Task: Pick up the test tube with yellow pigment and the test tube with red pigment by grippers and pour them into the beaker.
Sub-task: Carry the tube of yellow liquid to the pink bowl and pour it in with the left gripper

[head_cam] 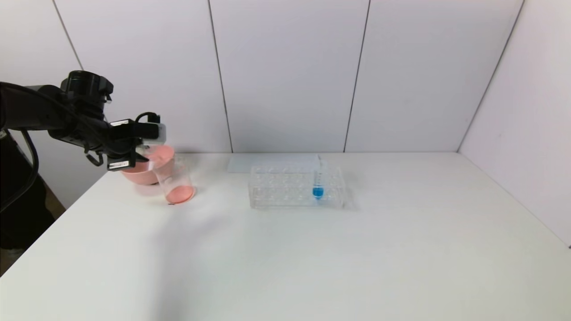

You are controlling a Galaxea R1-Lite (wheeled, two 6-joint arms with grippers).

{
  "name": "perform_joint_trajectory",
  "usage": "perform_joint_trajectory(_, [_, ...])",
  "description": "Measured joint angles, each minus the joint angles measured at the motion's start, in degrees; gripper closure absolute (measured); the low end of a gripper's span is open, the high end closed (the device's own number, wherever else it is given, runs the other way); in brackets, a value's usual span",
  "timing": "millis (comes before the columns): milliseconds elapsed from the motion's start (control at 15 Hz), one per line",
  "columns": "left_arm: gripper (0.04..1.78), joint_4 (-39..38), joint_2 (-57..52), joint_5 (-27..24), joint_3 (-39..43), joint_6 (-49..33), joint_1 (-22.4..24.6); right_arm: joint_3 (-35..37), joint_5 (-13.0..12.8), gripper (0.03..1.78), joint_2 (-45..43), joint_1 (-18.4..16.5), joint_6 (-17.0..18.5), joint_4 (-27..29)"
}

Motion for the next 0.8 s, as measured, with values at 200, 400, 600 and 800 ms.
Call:
perform_joint_trajectory(200, [1.35,8.7,0.5,0.0,-4.7,-0.8,0.0,0.0,0.0,0.11,0.0,0.0,0.0,0.0])
perform_joint_trajectory(400, [1.35,14.4,1.8,0.0,-8.7,-0.9,0.0,0.0,0.0,0.11,0.0,0.0,0.0,0.0])
perform_joint_trajectory(600, [1.35,18.0,3.1,0.0,-11.6,-0.7,-0.3,0.0,0.0,0.11,0.0,0.0,0.0,0.0])
perform_joint_trajectory(800, [1.35,19.5,3.8,0.0,-13.3,-0.5,-0.7,0.0,0.0,0.11,0.0,0.0,0.0,0.0])
